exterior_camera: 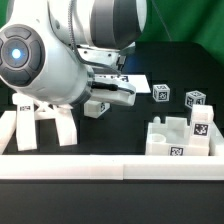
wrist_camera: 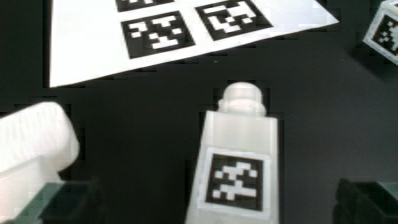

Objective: Assemble chair

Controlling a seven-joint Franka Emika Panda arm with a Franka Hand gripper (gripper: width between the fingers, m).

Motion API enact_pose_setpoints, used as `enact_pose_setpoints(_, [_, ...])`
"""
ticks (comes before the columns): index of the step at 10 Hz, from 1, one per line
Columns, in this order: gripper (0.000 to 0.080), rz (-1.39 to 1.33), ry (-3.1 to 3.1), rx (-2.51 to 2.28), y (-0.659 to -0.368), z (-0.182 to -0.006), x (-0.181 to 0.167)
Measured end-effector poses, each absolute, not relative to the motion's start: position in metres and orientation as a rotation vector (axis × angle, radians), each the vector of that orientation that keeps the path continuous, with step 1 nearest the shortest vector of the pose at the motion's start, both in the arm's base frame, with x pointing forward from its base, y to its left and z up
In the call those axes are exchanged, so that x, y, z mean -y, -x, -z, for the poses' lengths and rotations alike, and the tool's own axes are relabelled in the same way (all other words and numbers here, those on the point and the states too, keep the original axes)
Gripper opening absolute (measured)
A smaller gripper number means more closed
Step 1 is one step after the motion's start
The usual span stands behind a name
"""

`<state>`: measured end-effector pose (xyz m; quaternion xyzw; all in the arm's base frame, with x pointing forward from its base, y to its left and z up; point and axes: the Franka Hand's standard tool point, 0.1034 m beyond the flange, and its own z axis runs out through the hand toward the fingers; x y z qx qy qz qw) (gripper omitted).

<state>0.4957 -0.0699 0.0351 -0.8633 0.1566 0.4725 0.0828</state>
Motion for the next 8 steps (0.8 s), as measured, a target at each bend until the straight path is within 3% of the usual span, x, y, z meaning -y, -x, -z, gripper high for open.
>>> enact_pose_setpoints(4, [0.0649,-1.260,2.678,-0.521,-0.513,-0.038,0.068])
enact_pose_setpoints(8, [0.0649,-1.270,2.672,-0.522,-0.510,-0.034,0.068])
